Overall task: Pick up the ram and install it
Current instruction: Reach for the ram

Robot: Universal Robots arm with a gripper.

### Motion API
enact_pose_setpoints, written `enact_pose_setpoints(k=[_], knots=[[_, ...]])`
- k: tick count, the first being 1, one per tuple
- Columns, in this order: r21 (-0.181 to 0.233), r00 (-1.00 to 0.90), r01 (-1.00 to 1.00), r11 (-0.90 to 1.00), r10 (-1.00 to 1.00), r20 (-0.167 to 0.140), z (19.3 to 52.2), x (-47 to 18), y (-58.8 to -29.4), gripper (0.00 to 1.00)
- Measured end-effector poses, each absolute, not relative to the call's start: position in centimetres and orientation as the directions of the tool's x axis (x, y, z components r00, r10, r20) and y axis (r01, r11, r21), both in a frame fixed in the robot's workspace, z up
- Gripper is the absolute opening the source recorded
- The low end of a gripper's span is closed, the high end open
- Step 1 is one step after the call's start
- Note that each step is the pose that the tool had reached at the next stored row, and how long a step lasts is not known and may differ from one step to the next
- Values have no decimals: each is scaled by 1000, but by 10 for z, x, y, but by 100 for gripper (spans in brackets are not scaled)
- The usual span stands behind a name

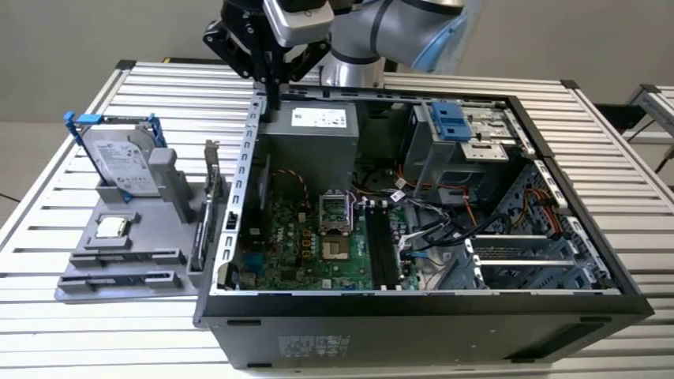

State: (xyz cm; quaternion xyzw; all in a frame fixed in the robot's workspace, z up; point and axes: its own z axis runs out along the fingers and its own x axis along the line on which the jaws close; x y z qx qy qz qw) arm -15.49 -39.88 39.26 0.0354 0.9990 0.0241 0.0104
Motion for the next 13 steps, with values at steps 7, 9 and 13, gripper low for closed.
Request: enact_pose_setpoints(k=[7, 9, 13], knots=[[49, -997, 70, 996, 71, -19, 393, -163, -399, 0], [49, -997, 70, 996, 71, -19, 393, -165, -399, 0], [49, -997, 70, 996, 71, -19, 393, -169, -399, 0]])
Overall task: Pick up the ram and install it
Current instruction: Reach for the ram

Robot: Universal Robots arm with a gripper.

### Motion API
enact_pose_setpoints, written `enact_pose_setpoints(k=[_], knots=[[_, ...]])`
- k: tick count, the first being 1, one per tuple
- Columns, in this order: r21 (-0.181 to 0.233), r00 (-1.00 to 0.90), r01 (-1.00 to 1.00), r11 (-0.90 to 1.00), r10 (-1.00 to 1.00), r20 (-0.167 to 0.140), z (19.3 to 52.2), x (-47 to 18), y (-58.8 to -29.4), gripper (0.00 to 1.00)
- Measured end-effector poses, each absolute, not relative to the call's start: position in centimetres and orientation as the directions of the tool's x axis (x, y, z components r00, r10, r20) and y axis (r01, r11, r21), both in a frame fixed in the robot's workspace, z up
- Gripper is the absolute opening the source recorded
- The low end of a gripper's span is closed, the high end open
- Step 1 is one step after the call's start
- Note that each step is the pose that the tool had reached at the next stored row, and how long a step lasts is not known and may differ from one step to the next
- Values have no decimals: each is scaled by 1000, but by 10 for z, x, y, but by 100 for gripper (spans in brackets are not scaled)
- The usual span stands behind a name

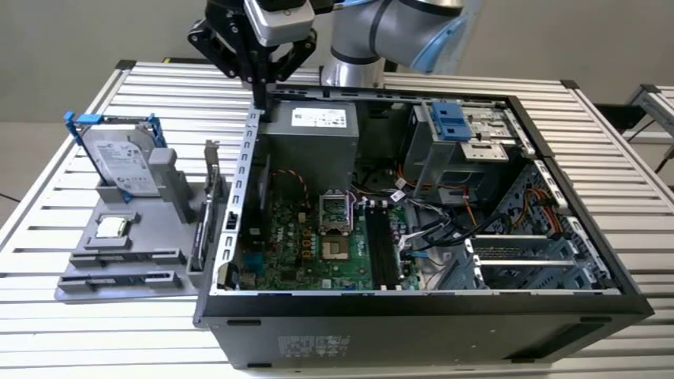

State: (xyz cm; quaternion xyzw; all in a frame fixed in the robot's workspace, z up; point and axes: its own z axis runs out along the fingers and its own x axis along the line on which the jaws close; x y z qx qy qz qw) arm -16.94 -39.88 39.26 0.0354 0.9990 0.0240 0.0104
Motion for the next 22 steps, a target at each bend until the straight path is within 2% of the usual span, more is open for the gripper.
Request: enact_pose_setpoints(k=[22], knots=[[49, -997, 70, 996, 71, -19, 393, -195, -399, 0]])
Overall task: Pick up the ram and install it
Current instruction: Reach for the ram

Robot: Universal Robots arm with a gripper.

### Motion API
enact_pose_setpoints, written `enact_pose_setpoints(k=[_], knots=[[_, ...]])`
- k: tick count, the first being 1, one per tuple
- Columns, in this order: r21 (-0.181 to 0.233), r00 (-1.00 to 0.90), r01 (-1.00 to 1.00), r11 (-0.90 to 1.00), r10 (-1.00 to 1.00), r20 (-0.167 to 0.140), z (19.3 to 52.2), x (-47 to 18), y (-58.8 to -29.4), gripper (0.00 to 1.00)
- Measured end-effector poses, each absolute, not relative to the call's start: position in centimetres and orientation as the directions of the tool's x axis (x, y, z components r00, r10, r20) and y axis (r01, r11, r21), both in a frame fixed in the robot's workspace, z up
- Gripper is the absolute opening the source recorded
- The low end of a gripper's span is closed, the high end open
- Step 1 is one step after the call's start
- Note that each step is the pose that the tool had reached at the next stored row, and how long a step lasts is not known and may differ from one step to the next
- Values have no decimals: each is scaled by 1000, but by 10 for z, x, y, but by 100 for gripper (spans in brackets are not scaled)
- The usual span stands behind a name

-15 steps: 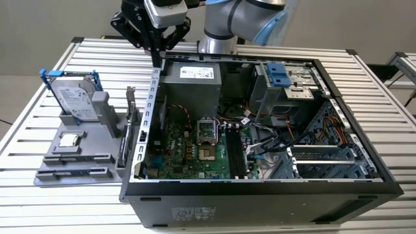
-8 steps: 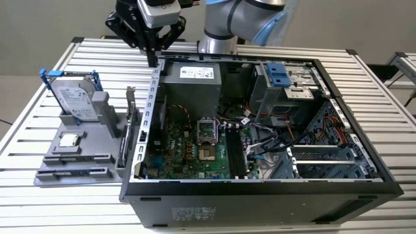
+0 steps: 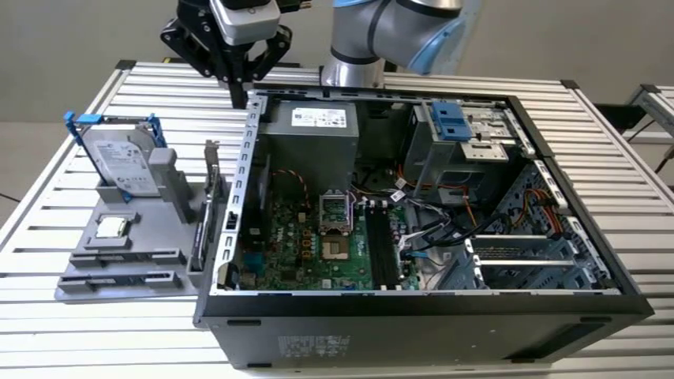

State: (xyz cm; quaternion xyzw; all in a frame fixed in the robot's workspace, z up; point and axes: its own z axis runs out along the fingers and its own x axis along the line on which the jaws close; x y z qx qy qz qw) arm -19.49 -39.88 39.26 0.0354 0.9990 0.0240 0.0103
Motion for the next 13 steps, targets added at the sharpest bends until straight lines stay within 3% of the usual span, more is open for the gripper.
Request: enact_pose_setpoints(k=[13], knots=[[49, -997, 70, 996, 71, -19, 393, -209, -399, 0]])
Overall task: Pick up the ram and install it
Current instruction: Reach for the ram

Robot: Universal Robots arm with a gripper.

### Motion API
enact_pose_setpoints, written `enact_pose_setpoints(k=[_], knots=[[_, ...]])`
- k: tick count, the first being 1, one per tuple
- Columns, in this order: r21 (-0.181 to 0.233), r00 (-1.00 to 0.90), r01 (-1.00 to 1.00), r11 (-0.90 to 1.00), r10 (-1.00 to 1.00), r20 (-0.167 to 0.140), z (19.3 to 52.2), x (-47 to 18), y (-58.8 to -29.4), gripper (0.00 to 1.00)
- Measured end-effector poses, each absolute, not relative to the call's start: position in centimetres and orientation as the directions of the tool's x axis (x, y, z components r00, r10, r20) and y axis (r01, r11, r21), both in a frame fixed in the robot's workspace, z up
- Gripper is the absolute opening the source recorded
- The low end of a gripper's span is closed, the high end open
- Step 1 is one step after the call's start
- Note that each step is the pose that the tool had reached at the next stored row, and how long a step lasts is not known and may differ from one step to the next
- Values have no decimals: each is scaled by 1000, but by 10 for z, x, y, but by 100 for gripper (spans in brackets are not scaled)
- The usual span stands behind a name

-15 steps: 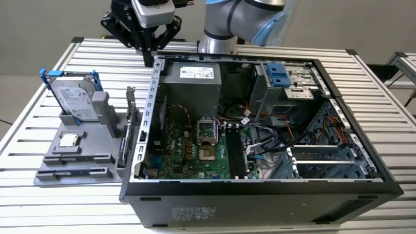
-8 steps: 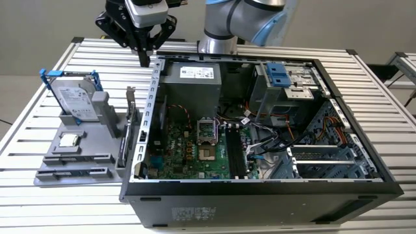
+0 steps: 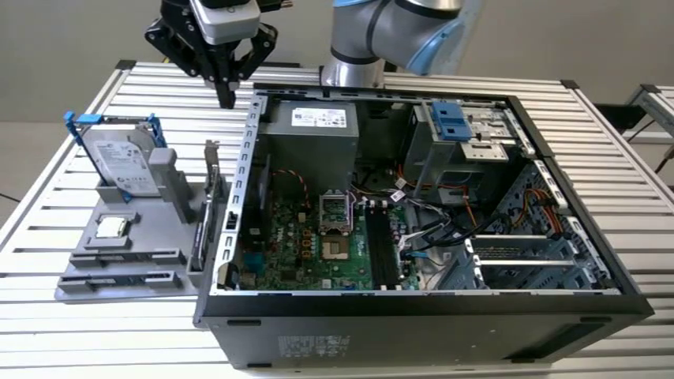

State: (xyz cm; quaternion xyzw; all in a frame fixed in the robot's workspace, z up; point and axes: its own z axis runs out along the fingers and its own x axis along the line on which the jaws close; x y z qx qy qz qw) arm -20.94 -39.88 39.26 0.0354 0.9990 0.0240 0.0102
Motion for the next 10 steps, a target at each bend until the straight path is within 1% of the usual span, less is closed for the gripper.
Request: enact_pose_setpoints(k=[10], knots=[[49, -997, 70, 996, 71, -19, 393, -222, -399, 0]])
